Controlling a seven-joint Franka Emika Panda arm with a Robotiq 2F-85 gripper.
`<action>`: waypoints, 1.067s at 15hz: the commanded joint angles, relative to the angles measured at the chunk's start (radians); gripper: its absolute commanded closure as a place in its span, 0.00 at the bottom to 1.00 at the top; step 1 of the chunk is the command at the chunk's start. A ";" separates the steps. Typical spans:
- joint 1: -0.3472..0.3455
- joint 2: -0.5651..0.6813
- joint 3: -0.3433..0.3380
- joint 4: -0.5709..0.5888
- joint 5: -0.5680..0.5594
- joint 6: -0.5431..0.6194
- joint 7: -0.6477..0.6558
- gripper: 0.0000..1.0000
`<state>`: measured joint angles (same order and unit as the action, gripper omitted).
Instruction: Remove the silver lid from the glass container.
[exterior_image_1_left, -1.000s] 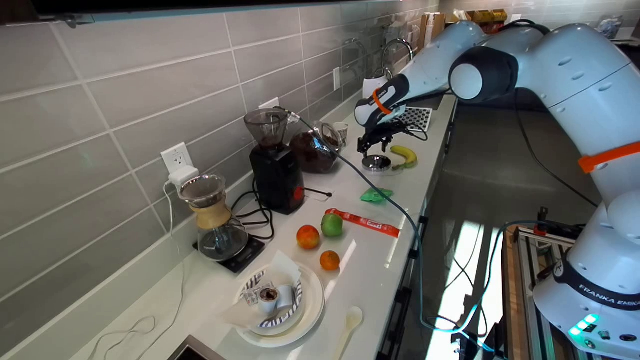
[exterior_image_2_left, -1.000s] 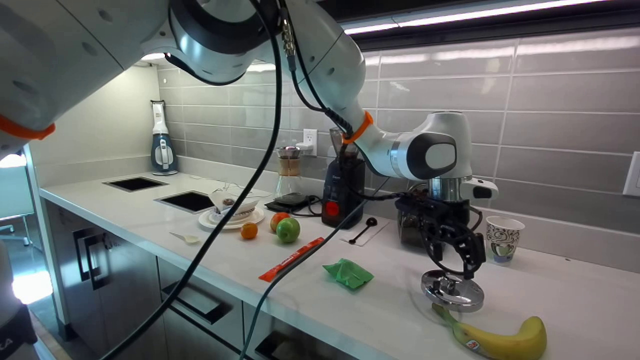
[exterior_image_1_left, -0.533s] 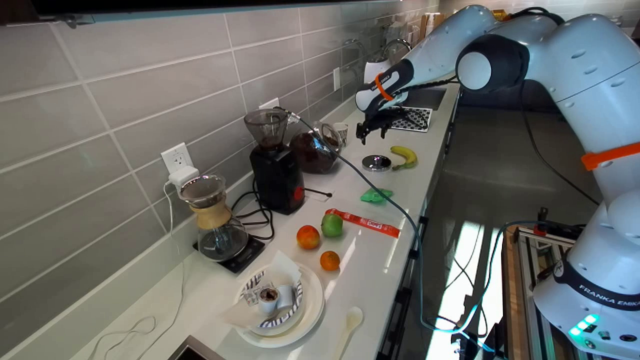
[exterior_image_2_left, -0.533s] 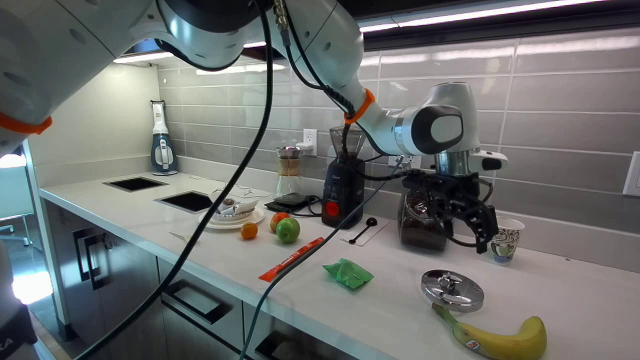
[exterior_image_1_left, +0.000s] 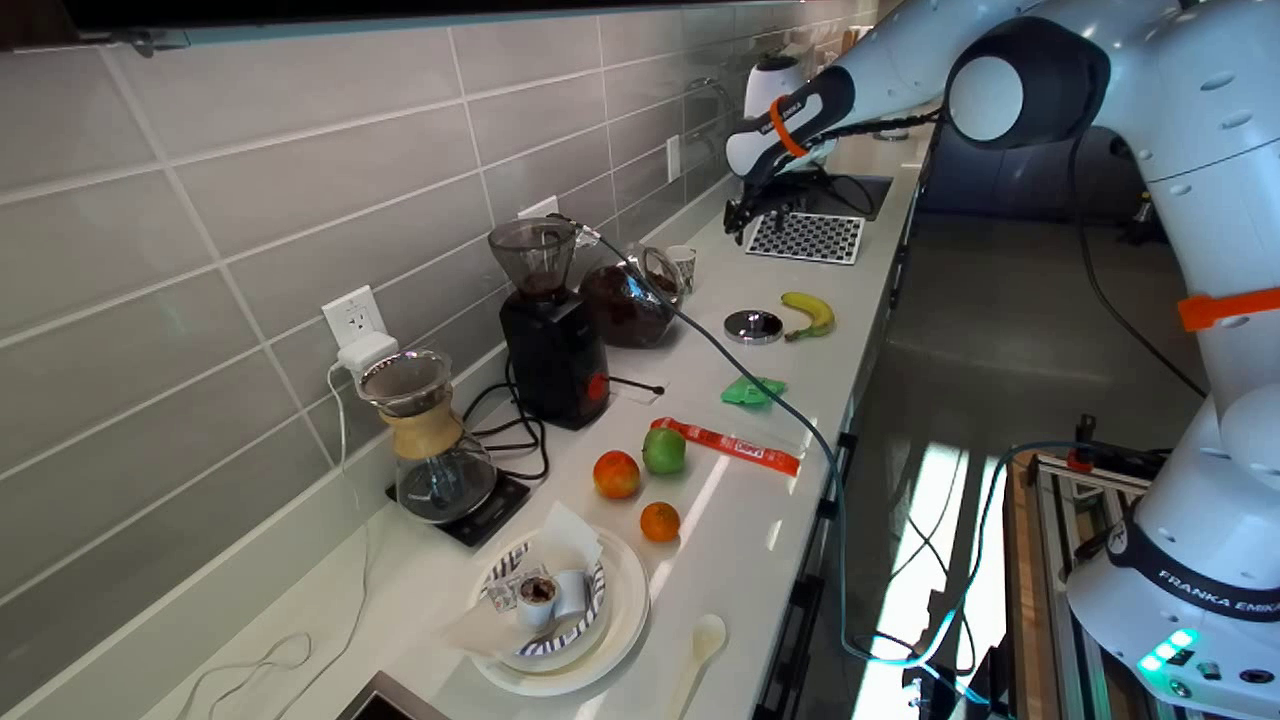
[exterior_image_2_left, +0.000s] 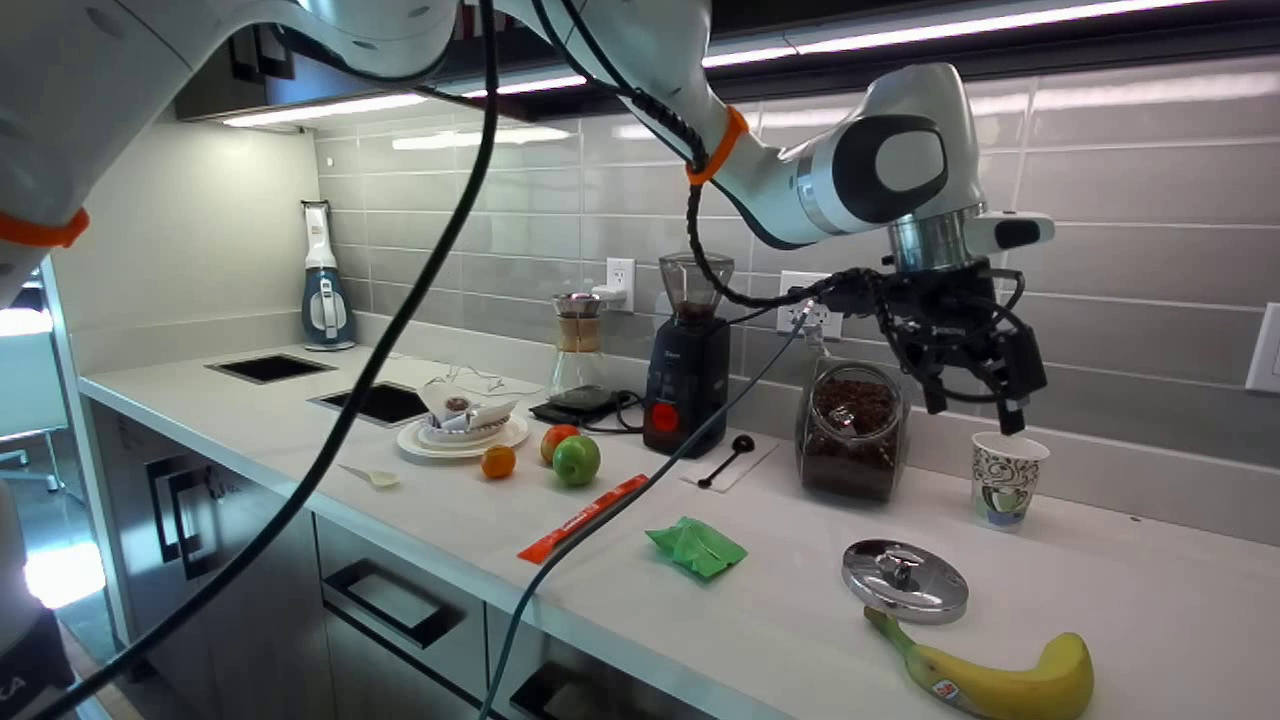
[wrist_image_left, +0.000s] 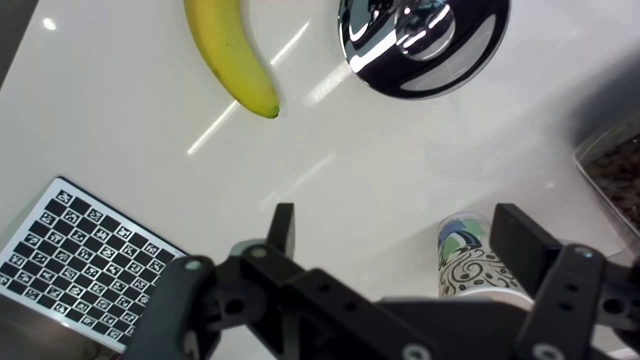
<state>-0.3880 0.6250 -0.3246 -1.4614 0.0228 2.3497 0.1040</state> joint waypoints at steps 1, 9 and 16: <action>0.018 -0.094 -0.009 -0.087 -0.040 -0.032 0.007 0.00; 0.085 -0.244 -0.052 -0.225 -0.184 -0.160 0.127 0.00; 0.094 -0.341 -0.072 -0.344 -0.271 -0.145 0.232 0.00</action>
<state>-0.3067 0.3432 -0.3797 -1.7276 -0.2128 2.1978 0.2751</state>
